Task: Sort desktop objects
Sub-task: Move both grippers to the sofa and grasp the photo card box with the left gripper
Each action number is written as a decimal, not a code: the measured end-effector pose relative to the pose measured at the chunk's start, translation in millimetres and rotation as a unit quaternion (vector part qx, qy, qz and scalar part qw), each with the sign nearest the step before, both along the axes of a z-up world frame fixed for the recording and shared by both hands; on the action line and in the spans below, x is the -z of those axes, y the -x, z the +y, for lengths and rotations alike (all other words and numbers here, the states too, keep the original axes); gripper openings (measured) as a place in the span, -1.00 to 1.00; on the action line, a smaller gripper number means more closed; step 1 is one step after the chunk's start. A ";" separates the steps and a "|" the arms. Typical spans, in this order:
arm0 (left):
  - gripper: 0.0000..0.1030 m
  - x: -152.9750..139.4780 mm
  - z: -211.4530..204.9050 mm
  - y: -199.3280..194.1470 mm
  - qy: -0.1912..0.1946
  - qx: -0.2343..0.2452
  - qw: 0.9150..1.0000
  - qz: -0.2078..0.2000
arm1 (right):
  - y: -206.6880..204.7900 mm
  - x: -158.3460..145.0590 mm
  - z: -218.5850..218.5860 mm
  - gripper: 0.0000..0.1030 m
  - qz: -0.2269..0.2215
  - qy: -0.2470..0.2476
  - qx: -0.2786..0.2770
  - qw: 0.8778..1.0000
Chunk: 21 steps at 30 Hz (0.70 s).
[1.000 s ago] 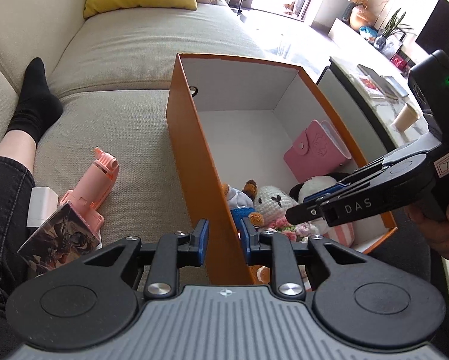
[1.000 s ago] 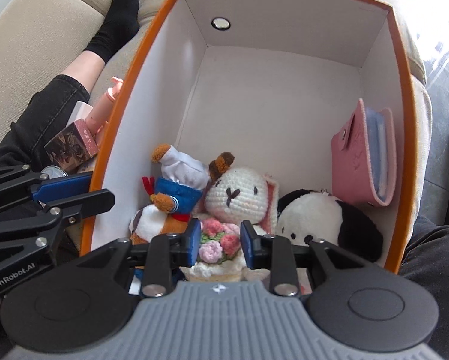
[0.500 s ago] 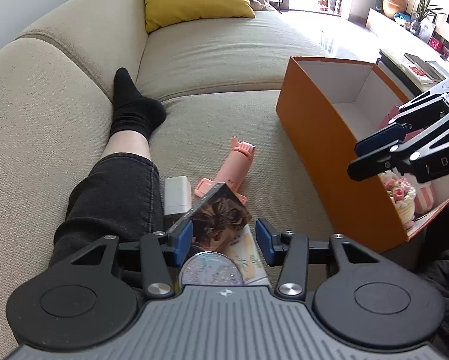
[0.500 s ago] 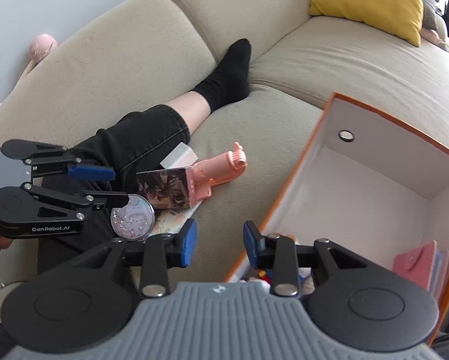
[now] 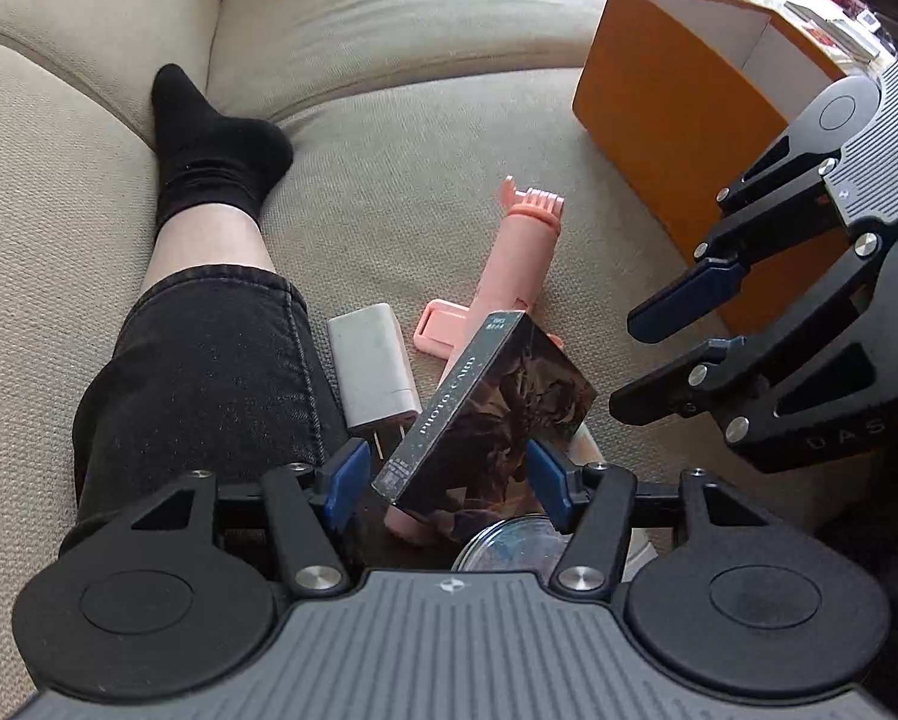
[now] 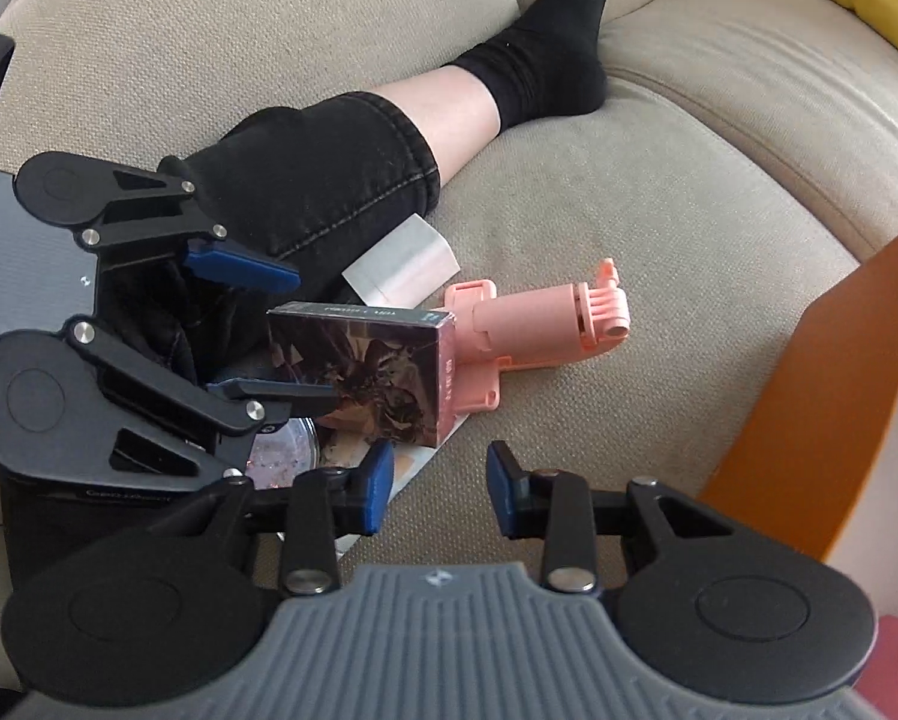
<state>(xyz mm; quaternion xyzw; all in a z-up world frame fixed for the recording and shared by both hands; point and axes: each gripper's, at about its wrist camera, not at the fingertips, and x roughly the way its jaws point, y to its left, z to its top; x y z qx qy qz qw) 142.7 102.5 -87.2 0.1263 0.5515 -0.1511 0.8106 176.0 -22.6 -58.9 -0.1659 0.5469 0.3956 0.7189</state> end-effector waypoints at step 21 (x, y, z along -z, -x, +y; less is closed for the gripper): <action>-0.36 -3.7 4.7 22.8 0.012 0.000 0.999 0.035 | -14.5 21.0 8.4 -0.52 0.023 0.003 0.025 0.999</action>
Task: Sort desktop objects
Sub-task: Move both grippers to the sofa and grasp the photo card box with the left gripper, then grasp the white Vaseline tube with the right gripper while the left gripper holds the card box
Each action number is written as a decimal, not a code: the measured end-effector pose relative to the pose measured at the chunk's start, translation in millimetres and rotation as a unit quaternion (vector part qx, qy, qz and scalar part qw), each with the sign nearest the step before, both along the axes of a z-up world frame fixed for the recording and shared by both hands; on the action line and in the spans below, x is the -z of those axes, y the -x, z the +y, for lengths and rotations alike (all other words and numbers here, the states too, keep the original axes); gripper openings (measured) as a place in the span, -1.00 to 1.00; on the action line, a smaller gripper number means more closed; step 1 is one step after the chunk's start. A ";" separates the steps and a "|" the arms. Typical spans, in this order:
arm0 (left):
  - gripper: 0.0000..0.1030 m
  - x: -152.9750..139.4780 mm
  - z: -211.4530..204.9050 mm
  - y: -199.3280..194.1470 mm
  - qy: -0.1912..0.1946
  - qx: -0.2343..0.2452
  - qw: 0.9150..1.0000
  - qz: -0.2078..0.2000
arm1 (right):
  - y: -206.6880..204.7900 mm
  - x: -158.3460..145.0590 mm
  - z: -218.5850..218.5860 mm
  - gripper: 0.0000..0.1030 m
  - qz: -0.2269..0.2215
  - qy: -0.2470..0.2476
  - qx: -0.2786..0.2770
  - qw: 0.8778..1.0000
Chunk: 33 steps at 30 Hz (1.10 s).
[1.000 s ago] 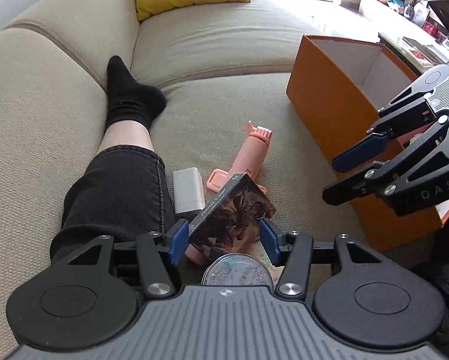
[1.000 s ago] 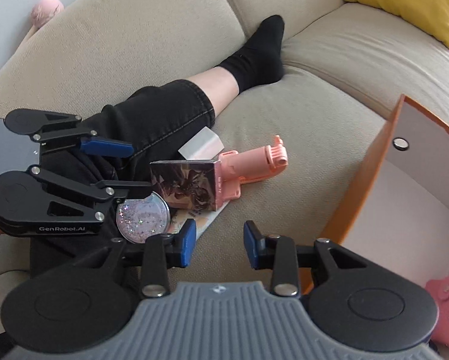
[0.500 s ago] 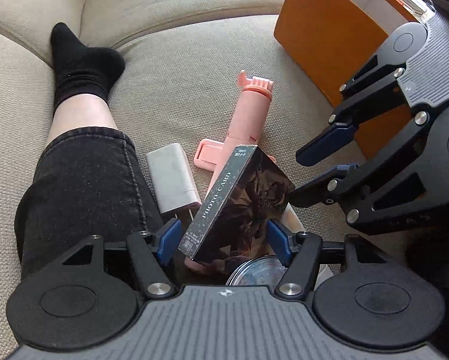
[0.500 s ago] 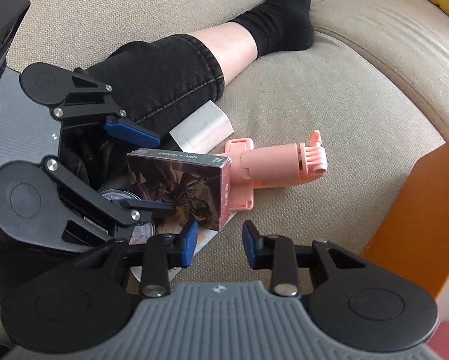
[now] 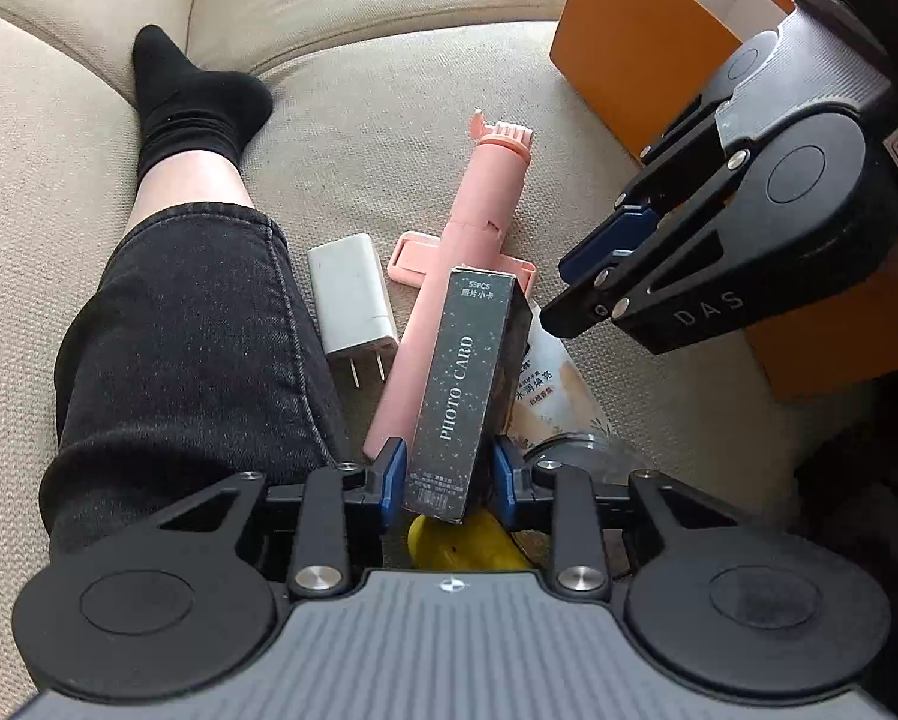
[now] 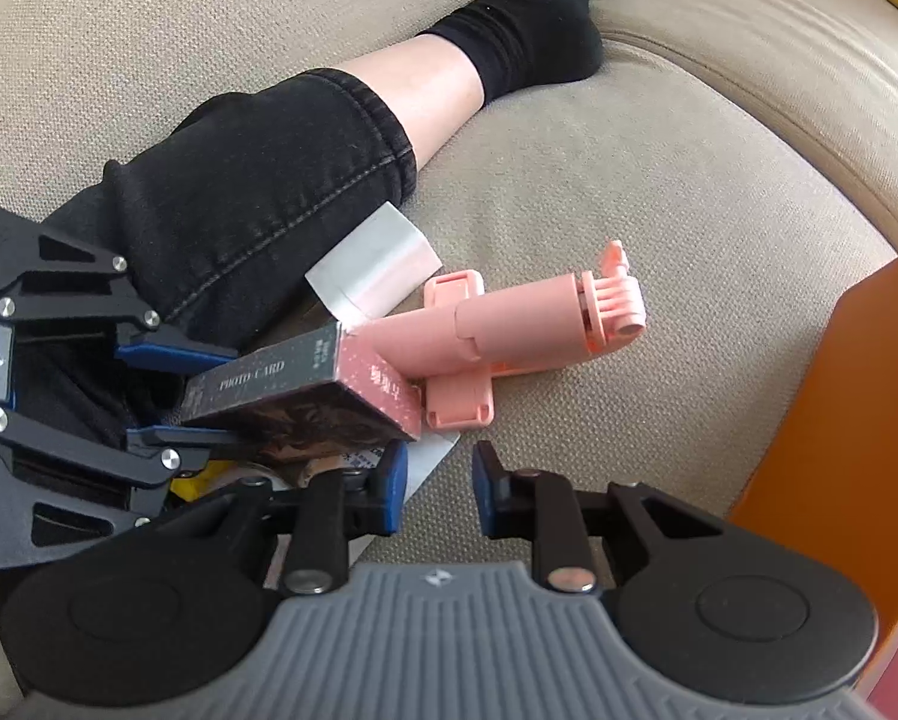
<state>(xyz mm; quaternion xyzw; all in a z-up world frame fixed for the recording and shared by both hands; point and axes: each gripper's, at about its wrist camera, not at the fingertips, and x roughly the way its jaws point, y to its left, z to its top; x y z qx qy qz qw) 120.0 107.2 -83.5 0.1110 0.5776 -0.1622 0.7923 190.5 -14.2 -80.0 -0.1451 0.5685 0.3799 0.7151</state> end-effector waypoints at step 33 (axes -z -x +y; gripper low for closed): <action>-0.18 -20.3 5.0 35.8 0.000 -0.123 0.992 -0.030 | 23.5 18.3 25.7 -0.68 0.067 -0.064 0.025 0.995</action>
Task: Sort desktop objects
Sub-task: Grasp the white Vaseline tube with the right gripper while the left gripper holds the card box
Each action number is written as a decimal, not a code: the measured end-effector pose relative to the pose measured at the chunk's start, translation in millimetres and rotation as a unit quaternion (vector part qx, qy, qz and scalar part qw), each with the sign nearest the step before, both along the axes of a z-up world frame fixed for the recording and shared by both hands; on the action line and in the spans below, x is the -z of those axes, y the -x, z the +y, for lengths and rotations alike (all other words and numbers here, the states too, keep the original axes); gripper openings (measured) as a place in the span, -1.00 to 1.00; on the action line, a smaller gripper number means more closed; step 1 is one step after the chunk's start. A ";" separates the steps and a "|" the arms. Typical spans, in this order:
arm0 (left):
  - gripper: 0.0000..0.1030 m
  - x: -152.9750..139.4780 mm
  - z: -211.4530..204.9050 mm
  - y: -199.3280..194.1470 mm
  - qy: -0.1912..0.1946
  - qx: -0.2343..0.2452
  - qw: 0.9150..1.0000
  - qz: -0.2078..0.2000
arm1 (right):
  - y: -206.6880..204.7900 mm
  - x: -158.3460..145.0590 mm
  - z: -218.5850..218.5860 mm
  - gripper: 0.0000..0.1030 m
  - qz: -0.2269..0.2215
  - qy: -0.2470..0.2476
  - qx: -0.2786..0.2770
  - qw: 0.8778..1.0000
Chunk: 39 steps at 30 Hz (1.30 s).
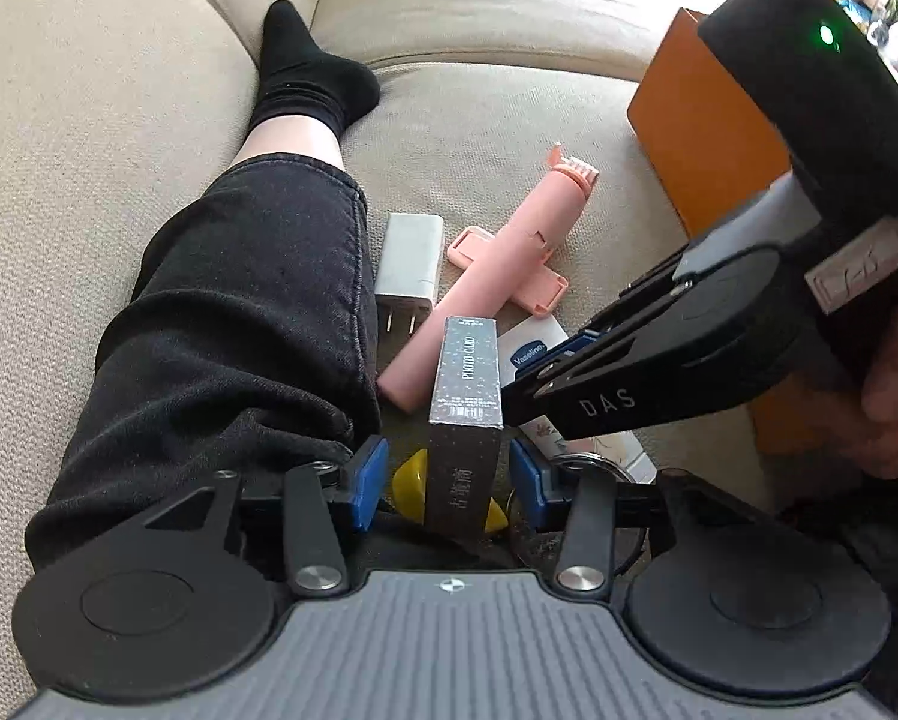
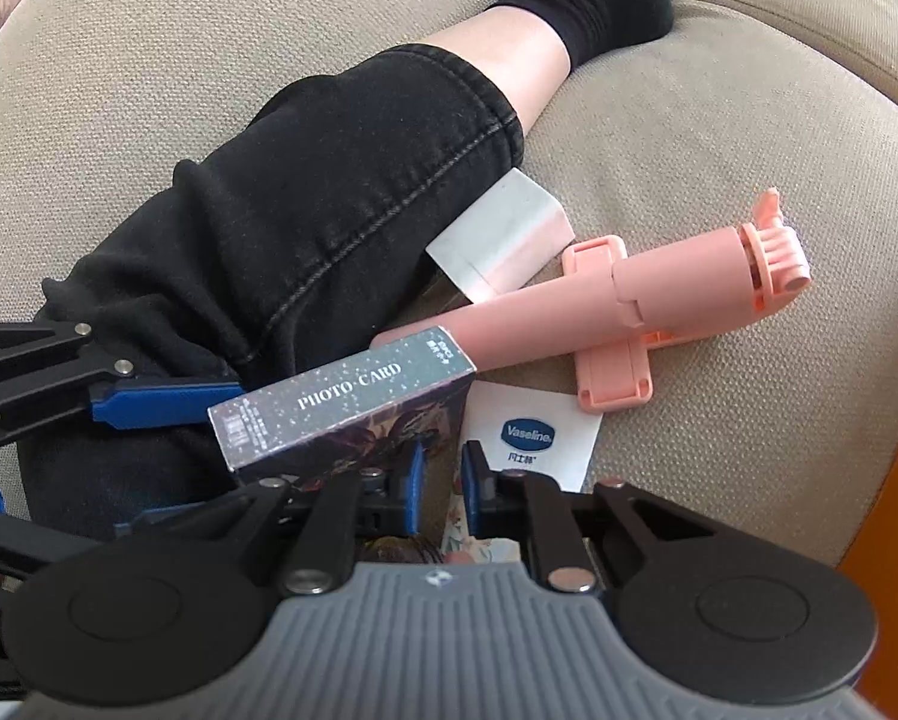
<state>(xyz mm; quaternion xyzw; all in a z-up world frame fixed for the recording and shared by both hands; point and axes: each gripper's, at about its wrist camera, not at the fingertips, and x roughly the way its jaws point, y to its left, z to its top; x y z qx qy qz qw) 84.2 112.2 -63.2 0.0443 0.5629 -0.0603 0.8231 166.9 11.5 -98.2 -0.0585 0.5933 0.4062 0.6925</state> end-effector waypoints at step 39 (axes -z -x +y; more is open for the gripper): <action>-0.50 -21.6 26.0 18.7 0.108 -0.120 0.986 -0.040 | 0.7 -23.1 -62.6 -0.71 0.006 0.012 0.040 0.999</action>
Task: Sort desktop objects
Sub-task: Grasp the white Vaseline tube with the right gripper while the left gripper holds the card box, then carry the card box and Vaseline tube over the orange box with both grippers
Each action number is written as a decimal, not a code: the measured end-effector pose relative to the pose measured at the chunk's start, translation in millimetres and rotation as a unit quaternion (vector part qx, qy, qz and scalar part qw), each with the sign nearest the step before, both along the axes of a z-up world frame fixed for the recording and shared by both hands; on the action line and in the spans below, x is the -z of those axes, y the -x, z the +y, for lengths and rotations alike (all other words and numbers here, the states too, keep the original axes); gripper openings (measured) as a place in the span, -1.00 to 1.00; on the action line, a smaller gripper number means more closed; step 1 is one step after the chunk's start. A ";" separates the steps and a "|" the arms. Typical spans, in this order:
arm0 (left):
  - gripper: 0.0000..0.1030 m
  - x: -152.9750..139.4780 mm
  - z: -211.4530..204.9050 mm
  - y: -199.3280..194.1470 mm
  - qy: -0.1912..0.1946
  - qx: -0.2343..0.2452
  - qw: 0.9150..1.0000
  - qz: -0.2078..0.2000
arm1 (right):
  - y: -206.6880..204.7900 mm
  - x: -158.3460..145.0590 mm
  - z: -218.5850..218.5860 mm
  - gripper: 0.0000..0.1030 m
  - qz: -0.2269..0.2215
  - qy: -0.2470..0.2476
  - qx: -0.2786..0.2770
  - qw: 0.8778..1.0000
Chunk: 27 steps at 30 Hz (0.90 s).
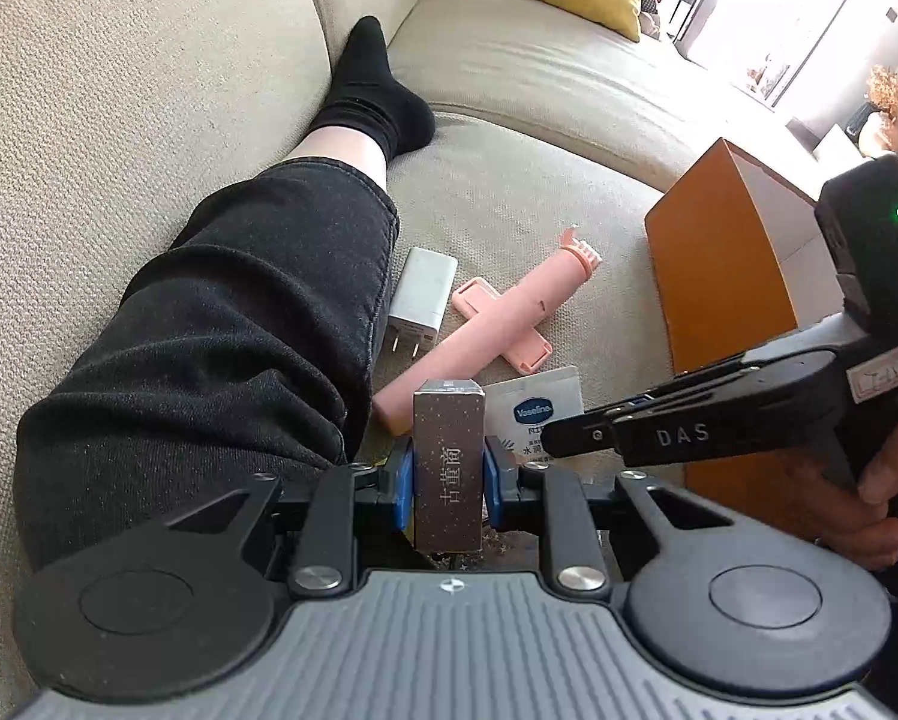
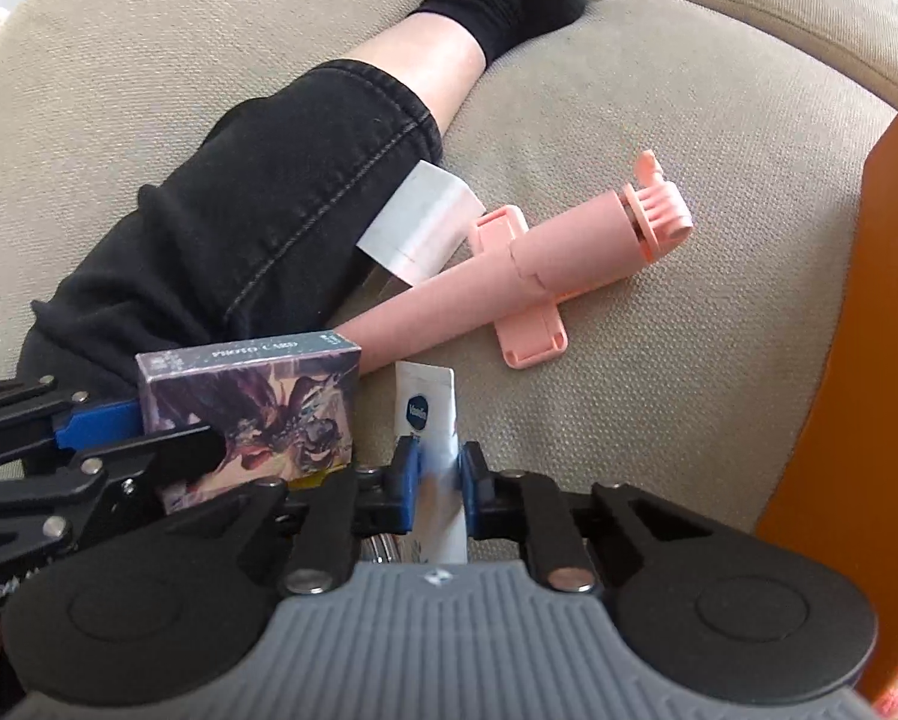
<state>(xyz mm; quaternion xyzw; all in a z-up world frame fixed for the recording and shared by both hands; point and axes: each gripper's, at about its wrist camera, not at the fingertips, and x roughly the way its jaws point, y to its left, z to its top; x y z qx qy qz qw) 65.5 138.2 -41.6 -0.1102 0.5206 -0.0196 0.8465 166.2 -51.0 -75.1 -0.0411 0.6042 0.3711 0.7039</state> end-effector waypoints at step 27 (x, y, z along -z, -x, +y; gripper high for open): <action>-0.50 -89.2 -92.9 -17.9 0.053 0.102 0.990 -0.081 | 44.4 -149.7 -146.3 -0.74 -0.207 -0.157 0.155 0.953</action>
